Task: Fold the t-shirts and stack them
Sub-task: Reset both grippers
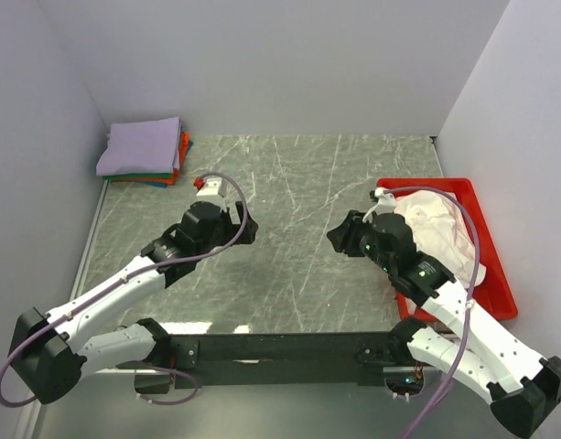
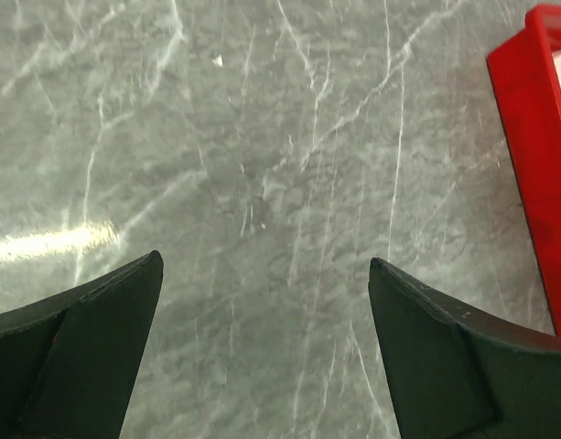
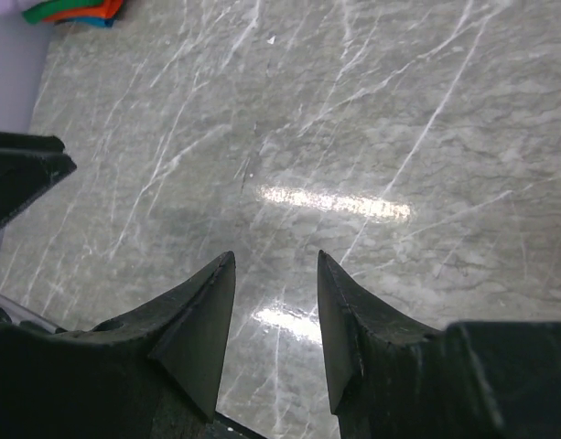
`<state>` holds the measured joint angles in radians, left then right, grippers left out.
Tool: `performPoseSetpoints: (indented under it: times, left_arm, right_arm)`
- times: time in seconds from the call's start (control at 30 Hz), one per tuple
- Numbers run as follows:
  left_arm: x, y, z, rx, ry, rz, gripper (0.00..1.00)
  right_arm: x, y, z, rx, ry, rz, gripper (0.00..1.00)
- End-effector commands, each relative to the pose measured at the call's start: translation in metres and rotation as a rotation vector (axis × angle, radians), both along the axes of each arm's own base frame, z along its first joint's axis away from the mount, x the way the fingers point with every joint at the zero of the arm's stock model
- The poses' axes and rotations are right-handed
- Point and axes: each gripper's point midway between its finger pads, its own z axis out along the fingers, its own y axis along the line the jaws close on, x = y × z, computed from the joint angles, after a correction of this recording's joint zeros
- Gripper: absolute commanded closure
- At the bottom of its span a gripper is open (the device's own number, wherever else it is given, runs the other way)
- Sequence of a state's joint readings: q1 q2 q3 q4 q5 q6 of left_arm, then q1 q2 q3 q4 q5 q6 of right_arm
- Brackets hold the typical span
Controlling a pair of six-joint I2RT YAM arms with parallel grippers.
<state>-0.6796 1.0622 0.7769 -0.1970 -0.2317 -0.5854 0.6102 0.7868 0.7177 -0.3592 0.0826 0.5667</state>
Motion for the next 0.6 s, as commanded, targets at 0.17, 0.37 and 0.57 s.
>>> performPoseSetpoints:
  times: [0.17, 0.37, 0.57]
  left_arm:
    - [-0.017, -0.006, 0.013, -0.133, -0.055, -0.049, 0.01]
    - [-0.018, -0.010, 0.019, -0.141, -0.056, -0.069, 0.01]
    - [-0.018, -0.012, 0.022, -0.155, -0.062, -0.078, 0.00]
  right_arm:
    - [-0.003, -0.015, -0.002, 0.038, -0.043, -0.079, 0.52]
    - [-0.003, -0.019, -0.010, 0.025, -0.029, -0.098, 0.52]
    - [-0.001, -0.018, -0.010, 0.022, -0.028, -0.103, 0.52]
